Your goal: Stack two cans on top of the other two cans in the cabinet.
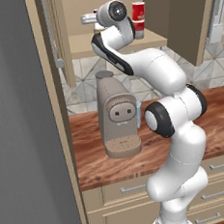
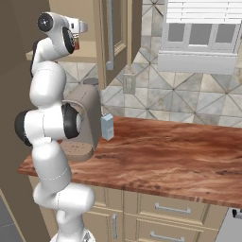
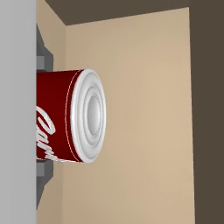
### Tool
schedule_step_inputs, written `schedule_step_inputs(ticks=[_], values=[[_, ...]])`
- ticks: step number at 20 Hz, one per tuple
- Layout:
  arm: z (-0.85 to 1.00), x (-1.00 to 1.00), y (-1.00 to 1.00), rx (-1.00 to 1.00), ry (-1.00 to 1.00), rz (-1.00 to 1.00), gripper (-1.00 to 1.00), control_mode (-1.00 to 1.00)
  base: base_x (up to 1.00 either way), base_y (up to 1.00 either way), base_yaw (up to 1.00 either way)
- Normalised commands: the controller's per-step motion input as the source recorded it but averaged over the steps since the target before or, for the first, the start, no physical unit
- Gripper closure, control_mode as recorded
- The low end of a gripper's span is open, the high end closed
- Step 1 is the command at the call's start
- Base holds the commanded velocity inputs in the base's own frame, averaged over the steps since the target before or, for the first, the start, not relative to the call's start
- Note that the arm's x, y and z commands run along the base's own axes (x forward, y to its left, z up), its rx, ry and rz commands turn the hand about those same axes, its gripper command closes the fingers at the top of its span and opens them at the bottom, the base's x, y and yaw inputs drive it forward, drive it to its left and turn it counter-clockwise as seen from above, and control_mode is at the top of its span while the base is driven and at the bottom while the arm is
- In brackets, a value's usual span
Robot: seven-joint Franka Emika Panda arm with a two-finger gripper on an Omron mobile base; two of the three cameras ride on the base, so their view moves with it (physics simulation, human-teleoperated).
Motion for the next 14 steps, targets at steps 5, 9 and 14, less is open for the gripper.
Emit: schedule_step_inputs(ticks=[5, 9, 14], values=[[0.00, 0.00, 0.00, 0.00, 0.00, 0.00, 1.00, -1.00, 0.00, 0.00, 0.00], [0.00, 0.00, 0.00, 0.00, 0.00, 0.00, 1.00, -1.00, 0.00, 0.00, 0.00], [0.00, 0.00, 0.00, 0.00, 0.00, 0.00, 1.00, -1.00, 0.00, 0.00, 0.00]])
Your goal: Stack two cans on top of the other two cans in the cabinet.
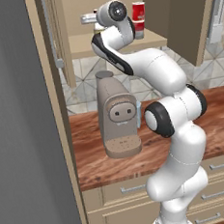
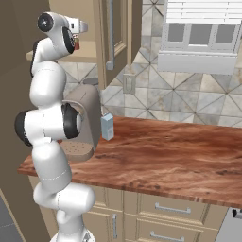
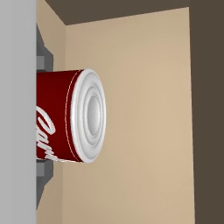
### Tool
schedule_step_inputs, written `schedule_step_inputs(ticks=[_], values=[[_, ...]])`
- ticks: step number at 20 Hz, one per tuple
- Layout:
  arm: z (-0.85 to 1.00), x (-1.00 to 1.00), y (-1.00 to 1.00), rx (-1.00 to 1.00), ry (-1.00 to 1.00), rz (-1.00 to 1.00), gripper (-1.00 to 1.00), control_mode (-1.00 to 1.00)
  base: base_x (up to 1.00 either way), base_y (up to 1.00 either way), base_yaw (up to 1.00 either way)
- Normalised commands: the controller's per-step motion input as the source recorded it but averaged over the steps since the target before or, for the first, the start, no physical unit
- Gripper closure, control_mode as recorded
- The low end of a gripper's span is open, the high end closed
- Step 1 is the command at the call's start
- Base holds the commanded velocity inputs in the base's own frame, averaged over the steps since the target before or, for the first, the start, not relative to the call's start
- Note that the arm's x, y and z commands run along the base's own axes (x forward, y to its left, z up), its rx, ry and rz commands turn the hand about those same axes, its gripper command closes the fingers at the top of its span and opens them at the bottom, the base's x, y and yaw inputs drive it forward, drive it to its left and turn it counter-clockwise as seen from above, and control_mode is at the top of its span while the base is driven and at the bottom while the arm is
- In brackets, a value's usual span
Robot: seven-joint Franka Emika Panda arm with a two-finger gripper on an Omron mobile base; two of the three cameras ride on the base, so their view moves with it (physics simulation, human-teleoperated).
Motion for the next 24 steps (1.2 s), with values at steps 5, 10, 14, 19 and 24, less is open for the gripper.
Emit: schedule_step_inputs(ticks=[5, 10, 14, 19, 24], values=[[0.00, 0.00, 0.00, 0.00, 0.00, 0.00, 1.00, -1.00, 0.00, 0.00, 0.00], [0.00, 0.00, 0.00, 0.00, 0.00, 0.00, 1.00, -1.00, 0.00, 0.00, 0.00], [0.00, 0.00, 0.00, 0.00, 0.00, 0.00, 1.00, -1.00, 0.00, 0.00, 0.00], [0.00, 0.00, 0.00, 0.00, 0.00, 0.00, 1.00, -1.00, 0.00, 0.00, 0.00], [0.03, 0.00, 0.00, 0.00, 0.00, 0.00, 1.00, -1.00, 0.00, 0.00, 0.00]])
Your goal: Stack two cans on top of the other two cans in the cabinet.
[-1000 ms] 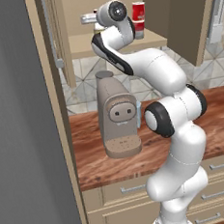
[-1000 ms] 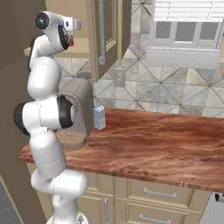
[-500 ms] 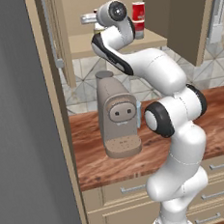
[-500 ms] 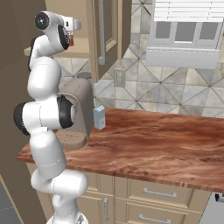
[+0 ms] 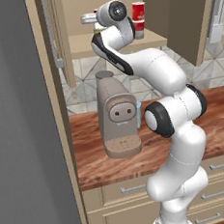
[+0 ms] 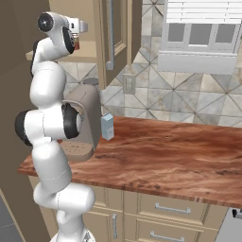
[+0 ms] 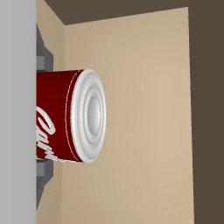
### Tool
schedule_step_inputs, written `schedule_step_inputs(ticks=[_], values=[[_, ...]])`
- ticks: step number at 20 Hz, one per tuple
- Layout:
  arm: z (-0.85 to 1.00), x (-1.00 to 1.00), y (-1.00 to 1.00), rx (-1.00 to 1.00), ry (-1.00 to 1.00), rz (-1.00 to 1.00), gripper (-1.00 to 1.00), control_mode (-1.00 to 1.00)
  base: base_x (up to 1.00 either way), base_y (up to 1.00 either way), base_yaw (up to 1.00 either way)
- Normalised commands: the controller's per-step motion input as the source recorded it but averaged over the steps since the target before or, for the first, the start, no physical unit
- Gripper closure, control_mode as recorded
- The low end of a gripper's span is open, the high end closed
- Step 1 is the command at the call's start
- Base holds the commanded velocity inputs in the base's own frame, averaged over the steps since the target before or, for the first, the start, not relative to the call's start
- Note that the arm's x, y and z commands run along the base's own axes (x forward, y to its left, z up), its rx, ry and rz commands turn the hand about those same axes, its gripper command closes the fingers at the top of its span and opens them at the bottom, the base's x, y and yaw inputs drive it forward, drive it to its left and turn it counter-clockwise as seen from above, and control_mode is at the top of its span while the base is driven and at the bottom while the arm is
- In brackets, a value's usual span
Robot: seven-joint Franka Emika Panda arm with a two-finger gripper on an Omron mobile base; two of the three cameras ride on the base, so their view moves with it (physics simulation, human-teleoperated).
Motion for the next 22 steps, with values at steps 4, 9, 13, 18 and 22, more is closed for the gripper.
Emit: schedule_step_inputs(ticks=[4, 9, 13, 18, 22], values=[[0.12, 0.00, 0.00, 0.00, 0.00, 0.00, 1.00, -1.00, 0.00, 0.00, 0.00], [0.06, 0.00, 0.00, 0.00, 0.00, 0.00, 1.00, -1.00, 0.00, 0.00, 0.00], [0.00, 0.00, 0.00, 0.00, 0.00, 0.00, 1.00, -1.00, 0.00, 0.00, 0.00], [-0.02, 0.00, 0.04, 0.00, 0.03, 0.00, 1.00, -1.00, 0.00, 0.00, 0.00], [0.00, 0.00, 0.10, 0.00, 0.03, 0.00, 1.00, -1.00, 0.00, 0.00, 0.00]])
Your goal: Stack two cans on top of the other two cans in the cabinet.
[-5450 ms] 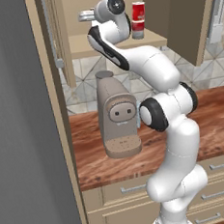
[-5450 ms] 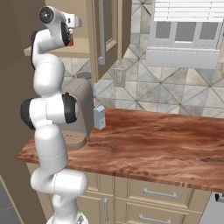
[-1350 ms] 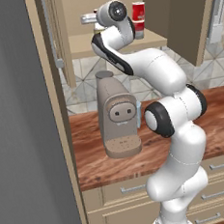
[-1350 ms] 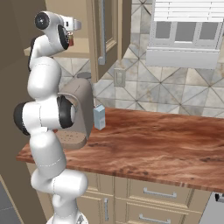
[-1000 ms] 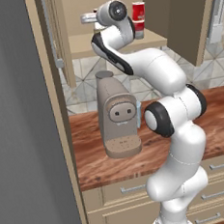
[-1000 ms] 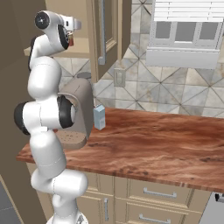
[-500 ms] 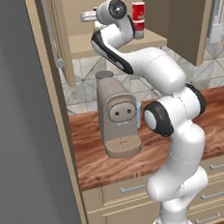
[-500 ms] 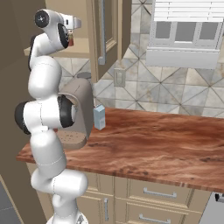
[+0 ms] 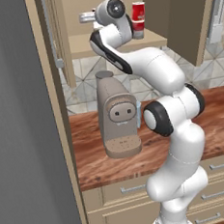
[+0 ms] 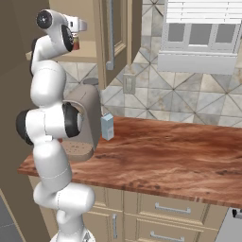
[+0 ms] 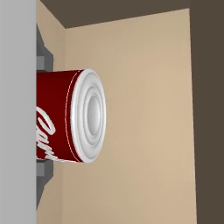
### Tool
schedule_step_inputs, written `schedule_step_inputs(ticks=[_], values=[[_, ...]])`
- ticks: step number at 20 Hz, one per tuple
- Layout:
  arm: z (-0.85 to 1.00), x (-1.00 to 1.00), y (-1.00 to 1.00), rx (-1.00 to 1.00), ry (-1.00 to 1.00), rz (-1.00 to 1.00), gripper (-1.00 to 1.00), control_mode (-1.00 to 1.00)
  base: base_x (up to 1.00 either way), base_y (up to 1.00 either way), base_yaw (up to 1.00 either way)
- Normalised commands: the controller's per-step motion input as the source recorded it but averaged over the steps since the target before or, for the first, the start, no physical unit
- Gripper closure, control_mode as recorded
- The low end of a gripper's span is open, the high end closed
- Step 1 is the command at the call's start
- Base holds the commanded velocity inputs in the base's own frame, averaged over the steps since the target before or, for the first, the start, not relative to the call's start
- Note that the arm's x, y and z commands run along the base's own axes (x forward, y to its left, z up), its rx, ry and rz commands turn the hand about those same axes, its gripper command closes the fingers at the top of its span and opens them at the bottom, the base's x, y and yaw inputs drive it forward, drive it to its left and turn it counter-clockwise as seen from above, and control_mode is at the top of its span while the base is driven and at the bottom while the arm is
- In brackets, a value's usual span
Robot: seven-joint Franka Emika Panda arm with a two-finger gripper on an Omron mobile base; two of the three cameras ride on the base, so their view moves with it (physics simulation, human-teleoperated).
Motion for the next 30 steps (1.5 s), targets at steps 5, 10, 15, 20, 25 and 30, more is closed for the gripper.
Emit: schedule_step_inputs(ticks=[5, 10, 15, 20, 25, 30], values=[[0.00, 0.00, 0.01, 0.00, 0.01, 0.00, 1.00, -1.00, 0.00, 0.00, 0.00], [-0.01, 0.00, 0.00, 0.00, 0.00, 0.00, 1.00, -1.00, 0.00, 0.00, 0.00], [-0.07, 0.01, 0.00, 0.00, 0.00, 0.00, 1.00, -1.00, 0.00, 0.00, 0.00], [-0.07, 0.09, 0.00, 0.00, 0.00, 0.00, 1.00, -1.00, 0.00, 0.00, 0.00], [-0.01, 0.05, 0.00, 0.00, 0.00, 0.00, 1.00, -1.00, 0.00, 0.00, 0.00], [0.00, 0.00, 0.00, 0.00, 0.00, 0.00, 1.00, -1.00, 0.00, 0.00, 0.00]])
